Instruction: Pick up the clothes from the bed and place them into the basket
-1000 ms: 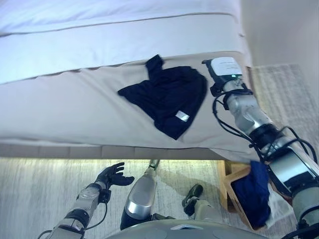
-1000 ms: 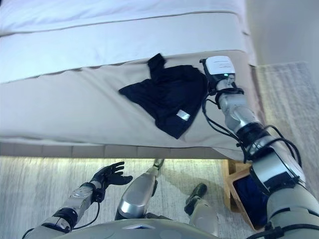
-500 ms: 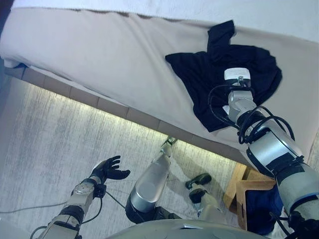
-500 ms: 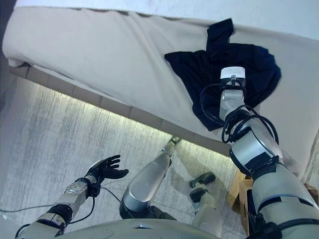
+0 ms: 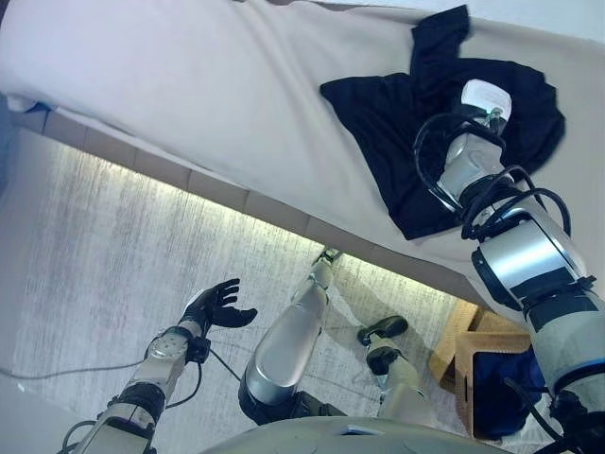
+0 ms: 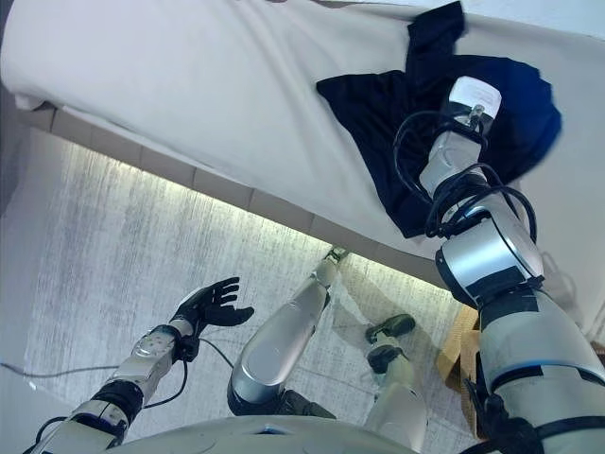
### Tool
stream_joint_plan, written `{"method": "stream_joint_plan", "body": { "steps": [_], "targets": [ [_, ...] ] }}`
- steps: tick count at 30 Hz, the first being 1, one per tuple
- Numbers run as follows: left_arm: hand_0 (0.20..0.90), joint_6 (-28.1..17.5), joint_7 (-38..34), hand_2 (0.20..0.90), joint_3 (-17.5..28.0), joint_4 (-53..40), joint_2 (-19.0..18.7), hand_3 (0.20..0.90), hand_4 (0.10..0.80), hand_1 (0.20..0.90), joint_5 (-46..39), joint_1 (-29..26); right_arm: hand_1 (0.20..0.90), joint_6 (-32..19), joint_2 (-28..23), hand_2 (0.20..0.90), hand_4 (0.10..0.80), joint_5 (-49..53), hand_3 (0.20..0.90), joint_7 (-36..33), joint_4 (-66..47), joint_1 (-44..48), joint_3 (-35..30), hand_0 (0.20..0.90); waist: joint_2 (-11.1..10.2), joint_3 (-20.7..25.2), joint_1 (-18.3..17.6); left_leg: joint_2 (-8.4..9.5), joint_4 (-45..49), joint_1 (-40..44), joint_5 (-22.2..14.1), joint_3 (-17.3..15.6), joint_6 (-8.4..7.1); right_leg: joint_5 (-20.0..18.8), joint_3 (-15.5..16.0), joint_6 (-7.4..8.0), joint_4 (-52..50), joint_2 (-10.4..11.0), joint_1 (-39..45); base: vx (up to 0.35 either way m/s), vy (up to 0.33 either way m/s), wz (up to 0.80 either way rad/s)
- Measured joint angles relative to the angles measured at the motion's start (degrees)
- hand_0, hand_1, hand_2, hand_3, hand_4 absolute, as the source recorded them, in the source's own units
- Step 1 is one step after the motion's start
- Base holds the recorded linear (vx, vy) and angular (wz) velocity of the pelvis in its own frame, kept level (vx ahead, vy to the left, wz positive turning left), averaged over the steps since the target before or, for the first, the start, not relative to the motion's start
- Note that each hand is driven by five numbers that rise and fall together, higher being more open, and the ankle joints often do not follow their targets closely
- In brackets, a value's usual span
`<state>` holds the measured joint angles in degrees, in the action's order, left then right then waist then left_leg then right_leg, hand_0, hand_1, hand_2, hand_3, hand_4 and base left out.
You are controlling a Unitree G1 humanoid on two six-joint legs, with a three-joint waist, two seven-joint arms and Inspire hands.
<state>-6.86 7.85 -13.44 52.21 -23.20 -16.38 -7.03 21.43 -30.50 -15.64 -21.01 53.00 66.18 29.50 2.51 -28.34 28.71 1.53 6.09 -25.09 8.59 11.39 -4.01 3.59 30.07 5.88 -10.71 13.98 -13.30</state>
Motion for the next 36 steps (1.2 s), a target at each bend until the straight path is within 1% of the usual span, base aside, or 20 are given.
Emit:
{"method": "stream_joint_plan", "body": {
  "steps": [1, 2, 3, 5, 8, 9, 10, 11, 12, 14, 16, 17, 18, 19, 23, 25, 29, 31, 33, 36],
  "targets": [
    [0.900, -0.05, -0.27, 0.900, 0.89, 1.28, -0.05, 0.900, 0.800, 0.900, -0.01, 0.18, 0.300, -1.77, -0.40, 0.300, 0.100, 1.21, 0.200, -2.21, -7.66, -3.01, -1.49, 0.300, -0.44, -0.32, -0.77, -0.52, 0.00, 1.45, -0.24, -0.89, -0.07, -1.52, -1.04, -0.03, 2.57, -1.12, 1.87, 0.051, -0.045, -0.69],
    [0.900, -0.08, -0.67, 0.900, 1.08, 2.58, -0.17, 0.900, 0.800, 0.900, -0.01, 0.19, 0.300, -3.09, -0.39, 0.300, 0.100, 1.27, 0.200, -4.13, -11.55, -4.46, -1.95, 0.300, -0.98, -0.65, -1.38, -1.03, -0.01, 3.04, -0.47, -1.88, -0.11, -2.34, -1.52, -0.12, 4.23, -1.81, 3.52, 0.071, -0.059, -0.59],
    [0.900, -0.07, -0.78, 0.900, 2.15, 3.32, -0.14, 0.900, 0.800, 0.900, 0.02, 0.44, 0.300, -3.15, -0.60, 0.300, 0.100, 1.75, 0.200, -4.60, -16.71, -6.19, -3.74, 0.300, -1.58, -0.98, -2.48, -1.58, -0.23, 4.77, -1.29, -3.02, 0.29, -3.16, -2.93, -0.51, 6.15, -2.76, 5.14, 0.023, -0.017, -0.59],
    [0.900, -0.08, -0.75, 0.900, 3.90, 4.88, -0.17, 0.900, 0.800, 0.900, 0.11, 0.56, 0.300, -3.54, -1.58, 0.300, 0.100, 2.22, 0.200, -6.46, -25.78, -8.68, -6.70, 0.300, -2.90, -1.44, -3.99, -2.46, -0.53, 7.97, -1.92, -4.90, 0.07, -4.92, -4.56, -0.74, 8.83, -3.91, 8.23, 0.020, -0.026, -0.55],
    [0.900, -0.58, -0.69, 0.900, 5.93, 4.79, -0.28, 0.900, 0.800, 0.900, 0.77, 1.12, 0.300, -4.34, -3.55, 0.300, 0.100, 2.65, 0.200, -10.63, -36.18, -12.14, -13.00, 0.300, -5.02, -1.16, -6.63, -3.56, -1.00, 12.47, -3.11, -7.37, -0.05, -5.41, -6.47, -0.82, 10.88, -4.91, 11.82, 0.064, -0.079, -0.44],
    [0.900, -0.34, -0.63, 0.900, 7.16, 4.56, -0.10, 0.900, 0.800, 0.900, 1.45, 1.51, 0.300, -4.19, -4.95, 0.300, 0.100, 2.76, 0.200, -11.17, -41.10, -13.83, -16.09, 0.300, -5.66, -1.00, -8.20, -3.87, -1.67, 14.43, -3.31, -8.21, -0.09, -5.42, -7.74, -0.82, 11.04, -5.29, 13.00, 0.075, -0.081, -0.51],
    [0.900, 0.02, -0.63, 0.900, 7.60, 4.40, -0.09, 0.900, 0.800, 0.900, 2.66, 2.17, 0.300, -4.20, -5.95, 0.300, 0.100, 2.70, 0.200, -12.19, -44.63, -15.46, -18.33, 0.300, -6.31, -0.60, -8.71, -4.14, -2.33, 15.79, -3.31, -9.20, -0.09, -5.42, -8.64, -0.83, 11.25, -5.44, 13.67, 0.056, -0.065, -0.45],
    [0.900, 0.06, -0.67, 0.900, 7.76, 4.21, -0.21, 0.900, 0.800, 0.900, 3.05, 2.76, 0.300, -4.21, -6.27, 0.300, 0.100, 2.68, 0.200, -13.23, -45.61, -15.91, -19.06, 0.300, -7.08, 0.03, -9.37, -4.29, -2.48, 16.20, -3.35, -9.75, -0.10, -5.42, -9.21, -0.83, 11.53, -5.46, 13.68, 0.041, -0.083, -0.58],
    [0.900, 0.64, -0.75, 0.900, 8.27, 4.07, -0.17, 0.900, 0.800, 0.900, 3.85, 3.49, 0.300, -4.07, -7.60, 0.300, 0.100, 2.72, 0.200, -14.35, -47.57, -16.68, -21.08, 0.300, -8.19, 0.87, -11.24, -4.73, -2.80, 17.63, -3.57, -11.04, -0.36, -5.72, -10.66, -0.98, 11.96, -5.78, 14.27, 0.013, -0.084, -0.52],
    [0.900, 1.92, -0.70, 0.900, 8.35, 4.14, 0.34, 0.900, 0.800, 0.900, 5.63, 3.97, 0.300, -3.89, -10.47, 0.300, 0.100, 2.87, 0.200, -14.74, -50.29, -17.73, -23.58, 0.300, -8.67, 1.35, -13.27, -5.11, -4.30, 20.92, -3.63, -13.32, -0.42, -5.94, -12.52, -1.26, 12.38, -5.92, 15.58, 0.002, -0.091, -0.61],
    [0.900, 2.80, -1.10, 0.900, 8.34, 4.55, 0.75, 0.900, 0.800, 0.900, 7.62, 5.10, 0.300, -3.85, -11.82, 0.300, 0.100, 2.94, 0.200, -15.69, -52.21, -19.52, -25.49, 0.300, -9.27, 4.29, -16.00, -5.39, -5.21, 22.02, -3.65, -15.22, -0.44, -6.44, -14.32, -1.32, 13.48, -6.22, 15.77, 0.005, -0.074, -0.49],
    [0.900, 3.30, -1.31, 0.900, 8.34, 5.01, 0.85, 0.900, 0.800, 0.900, 8.12, 5.19, 0.300, -3.85, -12.23, 0.300, 0.100, 2.97, 0.200, -15.73, -52.70, -20.14, -26.04, 0.300, -9.22, 5.00, -16.61, -5.48, -5.81, 22.76, -3.63, -15.72, -0.43, -6.71, -14.86, -1.14, 13.77, -6.33, 15.94, -0.035, -0.090, -0.48],
    [0.900, 4.15, -1.44, 0.900, 8.29, 5.97, 1.06, 0.900, 0.800, 0.900, 9.22, 6.04, 0.300, -3.85, -12.69, 0.300, 0.100, 3.12, 0.200, -16.49, -53.04, -21.66, -26.67, 0.300, -9.01, 7.56, -17.80, -5.63, -6.73, 23.85, -3.63, -16.72, -0.43, -6.97, -16.21, -1.05, 14.48, -6.52, 16.23, -0.046, -0.079, -0.40],
    [0.900, 4.45, -1.45, 0.900, 8.26, 6.22, 1.26, 0.900, 0.800, 0.900, 9.59, 6.27, 0.300, -3.86, -12.99, 0.300, 0.100, 3.14, 0.200, -16.68, -53.05, -22.56, -26.94, 0.300, -8.96, 8.63, -18.95, -5.68, -6.84, 24.24, -3.63, -17.10, -0.43, -7.21, -16.54, -0.94, 15.11, -6.57, 16.49, -0.068, -0.109, -0.45],
    [0.900, 5.68, -1.55, 0.900, 8.09, 7.12, 3.96, 0.900, 0.800, 0.900, 11.18, 7.69, 0.300, -3.75, -14.05, 0.300, 0.100, 3.86, 0.200, -16.02, -52.81, -28.63, -27.24, 0.300, -5.88, 14.27, -22.52, -6.21, -9.92, 28.99, -3.63, -19.81, -0.43, -7.38, -18.64, -1.08, 15.97, -7.25, 18.75, -0.054, -0.130, -0.32],
    [0.900, 5.98, -1.40, 0.900, 7.61, 6.97, 4.90, 0.900, 0.800, 0.900, 11.85, 7.41, 0.300, -3.77, -14.18, 0.300, 0.100, 5.25, 0.200, -14.84, -51.34, -30.99, -27.26, 0.300, -4.76, 16.10, -24.48, -6.70, -10.62, 29.90, -3.63, -20.65, -0.43, -7.38, -19.29, -1.08, 15.96, -7.78, 18.72, -0.022, -0.152, -0.26],
    [0.900, 6.70, -0.62, 0.900, 6.07, 6.99, 5.23, 0.900, 0.800, 0.900, 12.11, 6.52, 0.300, -3.78, -14.13, 0.300, 0.100, 7.21, 0.200, -7.53, -44.06, -37.81, -27.23, 0.300, -3.79, 17.98, -26.70, -8.11, -10.63, 31.06, -3.66, -22.60, -0.43, -7.26, -21.14, -1.05, 15.96, -9.01, 18.51, -0.049, -0.140, -0.27],
    [0.900, 6.69, -0.34, 0.900, 3.99, 6.99, 5.07, 0.900, 0.800, 0.900, 13.39, 6.04, 0.300, -3.53, -14.08, 0.300, 0.100, 7.40, 0.200, -2.76, -38.60, -40.42, -26.77, 0.300, -3.26, 18.18, -27.36, -8.62, -10.48, 31.10, -3.70, -23.12, -0.42, -6.56, -21.43, -1.50, 15.66, -9.40, 18.12, -0.146, -0.141, -0.20],
    [0.900, 6.71, 0.44, 0.900, 0.69, 7.04, 4.92, 0.900, 0.800, 0.900, 14.08, 5.70, 0.300, -3.23, -14.09, 0.300, 0.100, 7.24, 0.200, 1.46, -32.72, -40.91, -25.59, 0.300, -2.00, 18.13, -27.92, -9.01, -9.83, 30.26, -3.70, -23.86, -0.42, -6.22, -21.81, -1.99, 13.96, -9.49, 16.18, -0.179, -0.093, -0.21],
    [0.900, 6.69, 0.56, 0.900, -3.05, 6.96, 4.95, 0.900, 0.800, 0.900, 13.82, 4.04, 0.300, -3.03, -14.61, 0.300, 0.100, 6.88, 0.200, 4.31, -23.91, -40.16, -22.61, 0.300, 0.52, 17.13, -28.69, -9.42, -7.40, 27.09, -3.63, -23.54, -0.44, -5.62, -21.92, -2.29, 10.46, -9.11, 12.46, -0.303, -0.084, -0.03]
  ]
}}
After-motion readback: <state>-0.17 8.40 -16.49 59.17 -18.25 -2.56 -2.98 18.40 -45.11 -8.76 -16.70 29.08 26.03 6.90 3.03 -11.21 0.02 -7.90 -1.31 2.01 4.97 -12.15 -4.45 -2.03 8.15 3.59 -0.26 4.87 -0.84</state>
